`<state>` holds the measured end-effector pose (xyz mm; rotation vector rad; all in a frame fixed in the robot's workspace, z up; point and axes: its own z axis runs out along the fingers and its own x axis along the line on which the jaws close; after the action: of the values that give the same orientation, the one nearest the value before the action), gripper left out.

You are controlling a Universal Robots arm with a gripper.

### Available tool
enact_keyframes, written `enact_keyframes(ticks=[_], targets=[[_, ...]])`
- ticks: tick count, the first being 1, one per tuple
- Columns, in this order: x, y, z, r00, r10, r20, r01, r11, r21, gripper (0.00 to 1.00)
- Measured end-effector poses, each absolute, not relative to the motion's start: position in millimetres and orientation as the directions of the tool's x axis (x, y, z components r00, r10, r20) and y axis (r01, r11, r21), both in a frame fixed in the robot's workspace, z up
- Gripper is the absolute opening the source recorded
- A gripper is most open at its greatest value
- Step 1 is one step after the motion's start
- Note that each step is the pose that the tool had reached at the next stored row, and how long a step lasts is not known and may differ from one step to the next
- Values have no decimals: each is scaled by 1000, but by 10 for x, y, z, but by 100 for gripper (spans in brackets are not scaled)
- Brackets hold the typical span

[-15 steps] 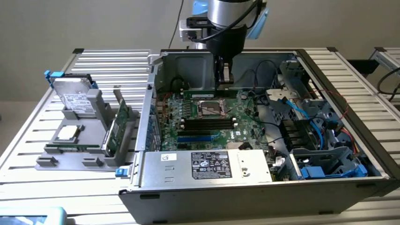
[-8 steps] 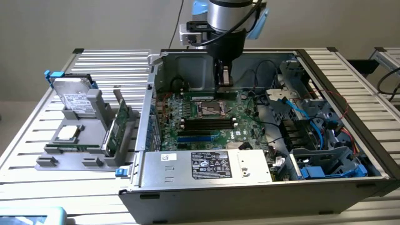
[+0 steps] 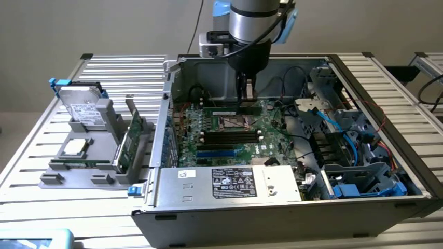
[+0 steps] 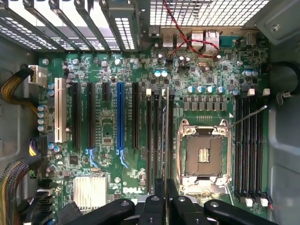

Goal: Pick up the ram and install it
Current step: 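Insert the ram into the slot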

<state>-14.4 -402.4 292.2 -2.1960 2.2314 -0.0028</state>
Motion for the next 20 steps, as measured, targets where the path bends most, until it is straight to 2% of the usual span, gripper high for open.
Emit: enact_keyframes(ticks=[20], targets=[[-142,-4027,2707,-11,-1000,2,-1000,11,-9,13]])
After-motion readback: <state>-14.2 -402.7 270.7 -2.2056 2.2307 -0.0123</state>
